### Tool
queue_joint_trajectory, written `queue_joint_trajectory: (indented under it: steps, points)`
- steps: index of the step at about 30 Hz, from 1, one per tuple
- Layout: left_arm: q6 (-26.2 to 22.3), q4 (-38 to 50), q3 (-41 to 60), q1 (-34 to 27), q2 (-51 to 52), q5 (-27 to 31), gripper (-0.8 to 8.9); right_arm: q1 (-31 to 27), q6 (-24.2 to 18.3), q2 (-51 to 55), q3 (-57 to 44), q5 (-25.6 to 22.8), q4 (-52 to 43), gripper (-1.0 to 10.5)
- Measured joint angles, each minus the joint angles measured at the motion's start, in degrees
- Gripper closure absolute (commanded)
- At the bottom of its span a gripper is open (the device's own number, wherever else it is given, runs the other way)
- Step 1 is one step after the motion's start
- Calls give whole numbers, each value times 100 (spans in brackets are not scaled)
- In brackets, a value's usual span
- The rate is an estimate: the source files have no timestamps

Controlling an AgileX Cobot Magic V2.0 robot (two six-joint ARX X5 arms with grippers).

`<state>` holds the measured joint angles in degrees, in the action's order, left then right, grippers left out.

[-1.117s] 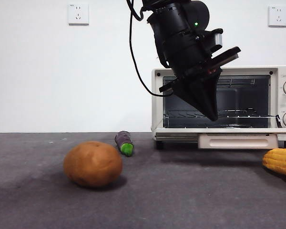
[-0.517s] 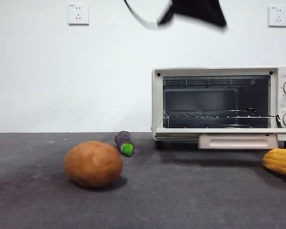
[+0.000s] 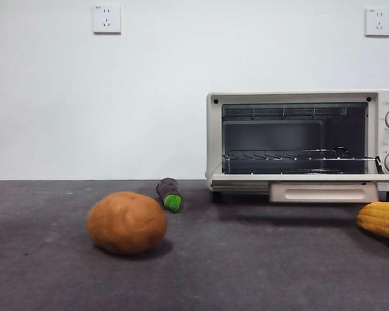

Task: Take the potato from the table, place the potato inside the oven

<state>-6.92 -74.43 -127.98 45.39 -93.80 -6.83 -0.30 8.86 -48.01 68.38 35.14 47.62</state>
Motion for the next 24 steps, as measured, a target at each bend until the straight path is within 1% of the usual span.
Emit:
queue_joint_trajectory:
  steps: [1, 3, 4, 6, 9, 10, 12, 15, 17, 20, 24]
  points:
    - [0, -66, 0, 0, 162, 160, 820, 114, 87, -52, 0, -2, -140, 920]
    - [2, -105, 0, 0, 531, 490, 820, 452, 302, -177, 0, -72, -446, 836]
    - [2, -101, 0, 0, 678, 595, 820, 621, 391, -249, 0, -131, -573, 812]
    - [15, -103, 0, 0, 999, 715, 820, 1067, 555, -452, 9, -326, -807, 810]
    - [107, -103, 0, 0, 1384, 750, 820, 1810, 682, -809, 11, -682, -990, 809]
    - [127, -105, 0, 0, 1482, 750, 820, 2048, 699, -927, 17, -811, -1001, 808]
    - [168, -107, 0, 0, 1700, 752, 820, 2573, 719, -1226, 72, -1086, -988, 723]
    - [249, -98, 87, 0, 2046, 752, 820, 3182, 728, -1711, 264, -1309, -922, 615]
    - [306, -98, 304, 0, 2343, 752, 820, 3493, 728, -2046, 490, -1438, -815, 556]
    - [404, -96, 831, 0, 2846, 774, 820, 3858, 702, -2573, 964, -1718, -568, 427]
    - [570, -109, 1794, 0, 3563, 984, 820, 4221, 503, -3252, 1663, -2164, -133, 322]
